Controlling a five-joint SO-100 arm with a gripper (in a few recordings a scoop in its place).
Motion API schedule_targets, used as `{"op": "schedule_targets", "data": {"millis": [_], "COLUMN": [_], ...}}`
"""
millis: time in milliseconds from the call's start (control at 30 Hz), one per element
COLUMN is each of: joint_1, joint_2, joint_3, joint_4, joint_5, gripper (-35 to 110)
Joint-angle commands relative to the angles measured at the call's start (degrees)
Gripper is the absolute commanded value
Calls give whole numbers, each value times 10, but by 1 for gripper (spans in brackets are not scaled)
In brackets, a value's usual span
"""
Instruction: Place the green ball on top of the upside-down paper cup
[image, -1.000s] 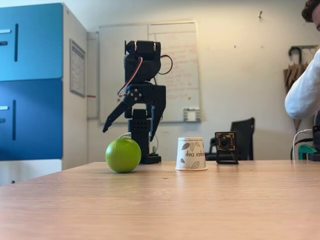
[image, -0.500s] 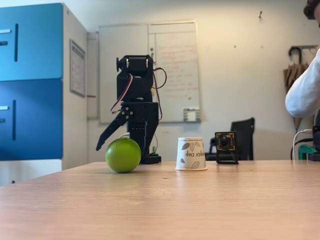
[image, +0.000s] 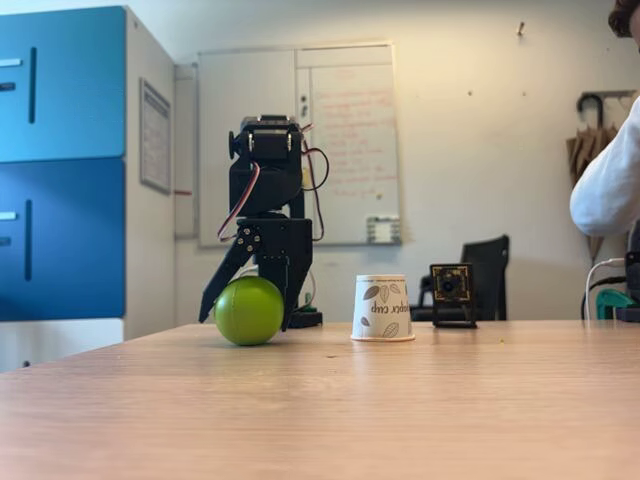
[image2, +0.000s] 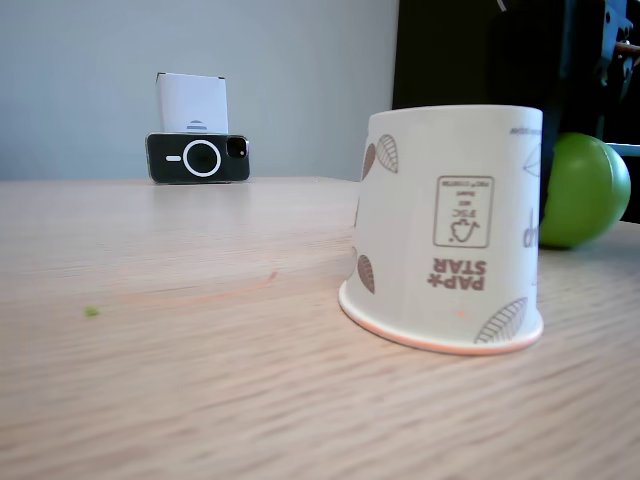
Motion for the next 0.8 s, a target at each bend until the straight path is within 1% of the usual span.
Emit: {"op": "schedule_targets", "data": {"millis": [0, 367, 633, 767], "joint_1": [3, 11, -12, -43], "joint_2": [28, 144, 245, 274], "joint_3": [8, -3, -76, -140], "joint_4": [-9, 9, 125, 147], "joint_5": [1, 1, 7, 8], "gripper": [33, 33, 33, 33]}}
